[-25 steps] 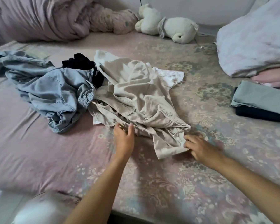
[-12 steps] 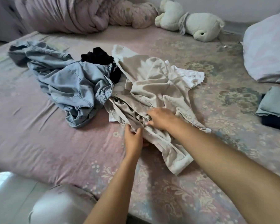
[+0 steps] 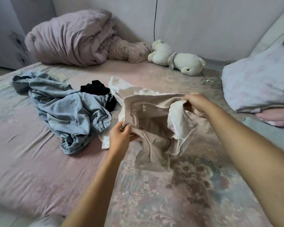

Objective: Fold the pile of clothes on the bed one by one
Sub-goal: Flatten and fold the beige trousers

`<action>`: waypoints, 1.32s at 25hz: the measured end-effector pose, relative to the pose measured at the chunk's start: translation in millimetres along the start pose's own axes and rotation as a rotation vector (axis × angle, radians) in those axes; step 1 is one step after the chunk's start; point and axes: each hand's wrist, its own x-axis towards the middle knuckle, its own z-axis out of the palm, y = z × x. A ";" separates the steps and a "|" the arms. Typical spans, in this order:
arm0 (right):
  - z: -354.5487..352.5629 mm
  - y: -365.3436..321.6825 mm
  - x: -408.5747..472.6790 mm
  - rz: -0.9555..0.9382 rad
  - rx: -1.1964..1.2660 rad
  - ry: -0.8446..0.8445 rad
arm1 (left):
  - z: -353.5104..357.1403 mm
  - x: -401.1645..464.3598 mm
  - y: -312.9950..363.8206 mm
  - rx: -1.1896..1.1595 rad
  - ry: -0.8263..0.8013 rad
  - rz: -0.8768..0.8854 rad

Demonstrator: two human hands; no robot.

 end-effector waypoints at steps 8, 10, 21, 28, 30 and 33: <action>-102.9 -108.6 -54.6 -0.301 0.291 -0.107 | -6.9 40.7 106.1 0.366 -0.048 0.442; -124.6 -130.5 -58.8 -0.372 0.230 -0.022 | -4.0 49.0 142.9 0.452 0.053 0.516; -207.1 -318.6 -103.8 -0.825 -0.262 0.582 | 67.9 53.1 436.0 0.515 0.159 0.878; -247.0 -430.7 -167.9 -1.010 -0.496 0.808 | 89.5 15.2 556.6 0.275 0.101 1.086; -247.2 -448.6 -177.5 -1.001 -0.504 0.854 | 89.8 13.7 579.3 0.169 0.119 1.061; -246.7 -471.4 -191.6 -0.983 -0.549 0.948 | 88.9 10.9 608.1 0.154 0.183 1.102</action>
